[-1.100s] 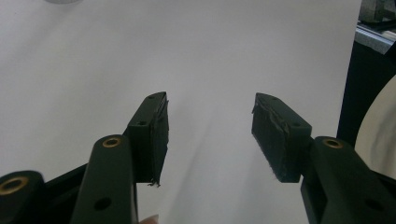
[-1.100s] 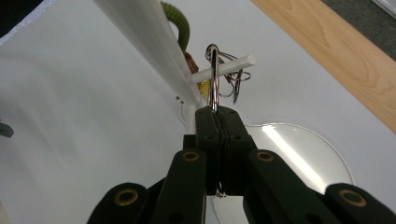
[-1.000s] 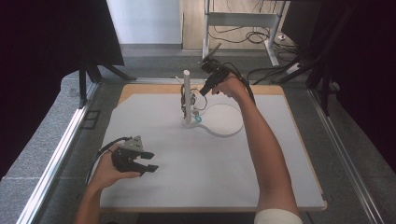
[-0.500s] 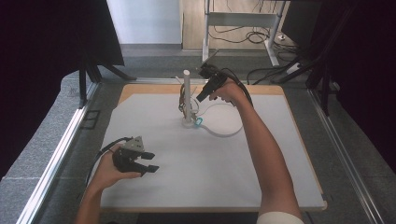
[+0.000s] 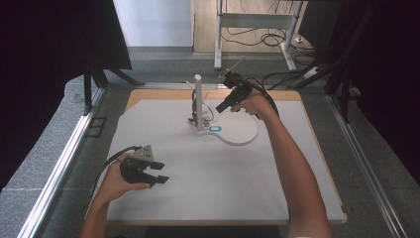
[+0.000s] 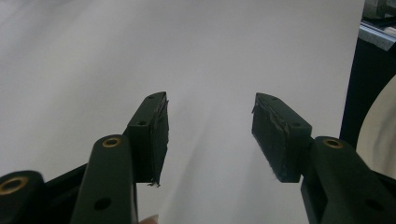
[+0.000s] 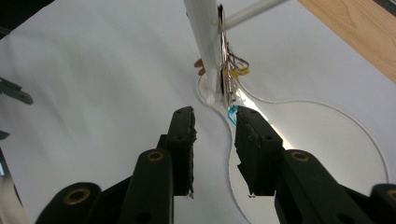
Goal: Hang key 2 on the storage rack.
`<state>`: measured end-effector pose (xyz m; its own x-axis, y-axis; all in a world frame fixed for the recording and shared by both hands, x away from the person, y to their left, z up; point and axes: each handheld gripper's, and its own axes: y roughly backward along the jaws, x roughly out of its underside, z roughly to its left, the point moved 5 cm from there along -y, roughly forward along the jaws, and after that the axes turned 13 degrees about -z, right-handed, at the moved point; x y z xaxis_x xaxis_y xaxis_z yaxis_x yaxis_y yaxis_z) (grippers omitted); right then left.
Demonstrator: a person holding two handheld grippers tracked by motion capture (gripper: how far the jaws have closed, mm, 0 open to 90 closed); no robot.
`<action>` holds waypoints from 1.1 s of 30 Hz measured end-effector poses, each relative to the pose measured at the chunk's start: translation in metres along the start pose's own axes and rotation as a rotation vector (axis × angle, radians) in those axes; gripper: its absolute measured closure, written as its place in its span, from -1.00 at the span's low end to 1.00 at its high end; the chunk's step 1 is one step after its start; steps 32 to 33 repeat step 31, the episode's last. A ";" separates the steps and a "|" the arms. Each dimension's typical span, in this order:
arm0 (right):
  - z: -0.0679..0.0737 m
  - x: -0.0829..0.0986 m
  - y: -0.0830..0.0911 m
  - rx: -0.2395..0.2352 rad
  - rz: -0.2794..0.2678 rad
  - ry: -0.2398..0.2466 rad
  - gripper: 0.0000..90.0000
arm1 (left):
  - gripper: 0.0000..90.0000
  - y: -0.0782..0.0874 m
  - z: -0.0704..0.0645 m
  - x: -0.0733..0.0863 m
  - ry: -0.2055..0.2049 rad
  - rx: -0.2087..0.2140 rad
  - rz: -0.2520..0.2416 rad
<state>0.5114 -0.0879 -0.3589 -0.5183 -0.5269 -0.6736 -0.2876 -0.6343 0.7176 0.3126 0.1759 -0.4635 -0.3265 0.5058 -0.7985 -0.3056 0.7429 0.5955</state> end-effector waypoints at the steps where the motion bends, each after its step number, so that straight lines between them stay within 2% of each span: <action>1: 0.000 0.004 0.003 0.001 -0.008 0.001 0.45 | 0.04 0.000 0.000 0.000 0.000 -0.002 0.002; 7: 0.003 0.035 0.020 0.017 -0.070 -0.008 0.40 | 0.04 -0.005 -0.002 0.000 0.016 -0.009 0.004; 8: 0.003 0.045 0.024 0.017 -0.080 -0.003 0.39 | 0.04 -0.006 -0.002 0.000 0.016 -0.008 0.006; 18: 0.015 0.106 0.043 0.004 -0.170 -0.012 0.34 | 0.03 -0.009 -0.002 0.001 0.025 -0.019 0.012; 25: 0.015 0.148 0.040 0.014 -0.169 -0.035 0.31 | 0.03 -0.011 -0.002 0.002 0.022 -0.021 0.025; 28: 0.013 0.156 0.039 0.020 -0.156 -0.039 0.29 | 0.03 -0.011 -0.002 0.002 0.023 -0.023 0.027; 33: 0.013 0.157 0.041 0.029 -0.168 -0.046 0.25 | 0.02 -0.011 -0.003 0.002 0.024 -0.028 0.023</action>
